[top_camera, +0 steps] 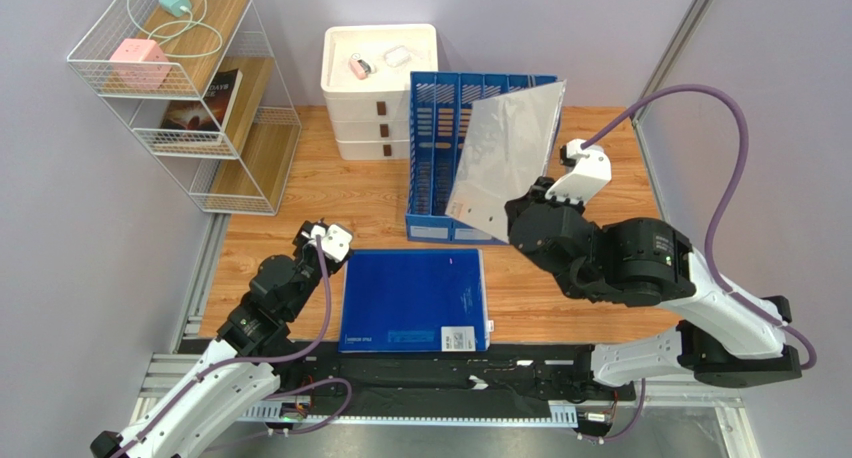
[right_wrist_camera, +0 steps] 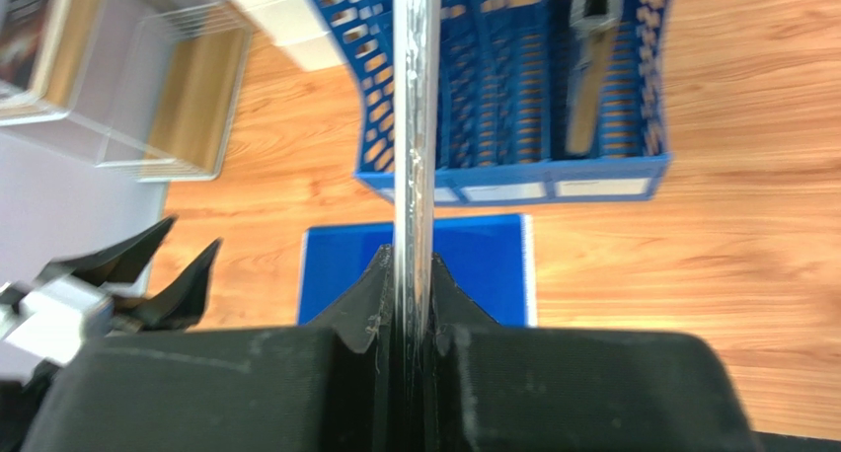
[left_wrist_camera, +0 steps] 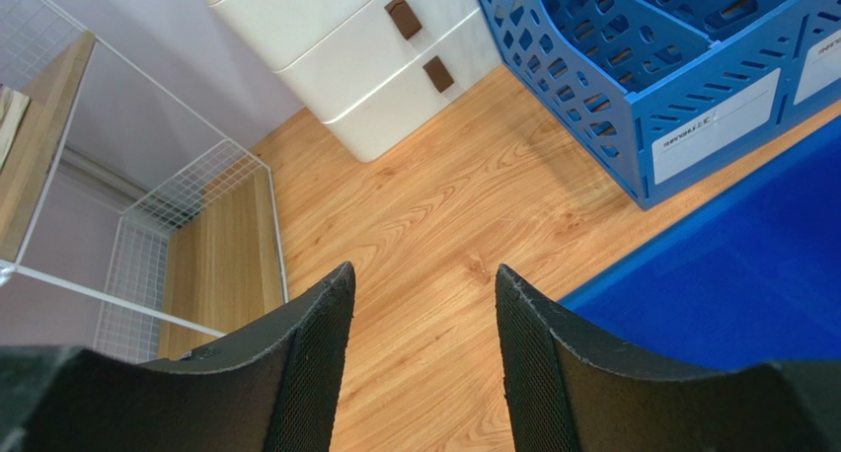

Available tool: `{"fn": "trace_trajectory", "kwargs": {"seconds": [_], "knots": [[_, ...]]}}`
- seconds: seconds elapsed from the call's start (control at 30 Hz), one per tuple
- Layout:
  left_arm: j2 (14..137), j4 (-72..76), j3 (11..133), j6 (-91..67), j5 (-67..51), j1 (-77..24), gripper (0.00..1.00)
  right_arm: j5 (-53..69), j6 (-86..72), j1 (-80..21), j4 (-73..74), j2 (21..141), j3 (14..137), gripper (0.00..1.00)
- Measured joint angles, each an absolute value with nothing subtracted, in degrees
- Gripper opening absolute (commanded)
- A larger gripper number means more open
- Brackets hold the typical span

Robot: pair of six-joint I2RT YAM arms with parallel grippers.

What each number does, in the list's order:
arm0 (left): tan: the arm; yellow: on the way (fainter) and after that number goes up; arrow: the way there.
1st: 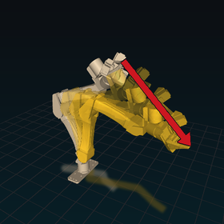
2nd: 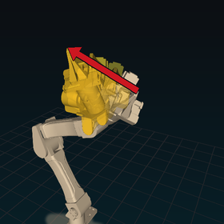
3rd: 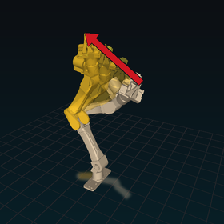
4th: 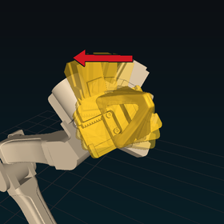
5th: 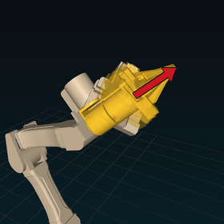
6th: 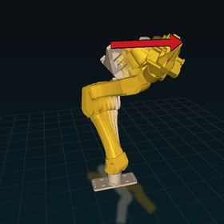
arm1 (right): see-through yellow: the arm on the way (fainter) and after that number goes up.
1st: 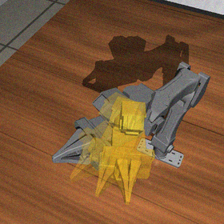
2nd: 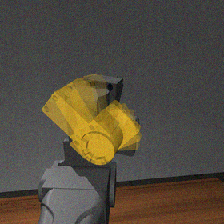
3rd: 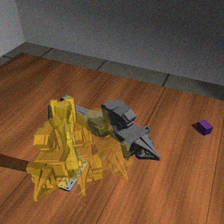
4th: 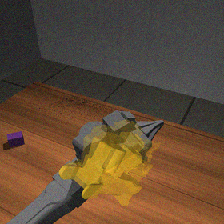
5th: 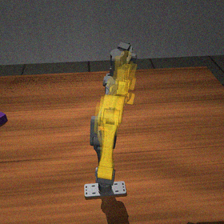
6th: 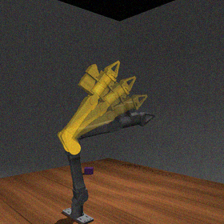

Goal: Organize the desk
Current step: Place the folder in the storage box.

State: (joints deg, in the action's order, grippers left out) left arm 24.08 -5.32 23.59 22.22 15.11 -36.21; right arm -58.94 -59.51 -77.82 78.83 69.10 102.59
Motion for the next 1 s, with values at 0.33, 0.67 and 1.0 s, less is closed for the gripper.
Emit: {"fn": "trace_trajectory", "kwargs": {"seconds": [0.33, 0.67, 1.0], "knots": [[24.0, -5.3, 23.6, 22.2, 14.9, -36.0, 0.61, -53.5, -52.9, -71.1, 80.0, 64.9, 103.5, 0.0], [24.1, -5.1, 23.3, 22.2, 14.9, -35.9, 0.61, -50.7, -50.6, -69.1, 80.1, 64.1, 102.6, 0.0], [24.6, -4.9, 23.3, 22.2, 14.0, -35.9, 0.6, -49.3, -49.0, -65.7, 80.6, 63.6, 101.1, 0.0]]}}
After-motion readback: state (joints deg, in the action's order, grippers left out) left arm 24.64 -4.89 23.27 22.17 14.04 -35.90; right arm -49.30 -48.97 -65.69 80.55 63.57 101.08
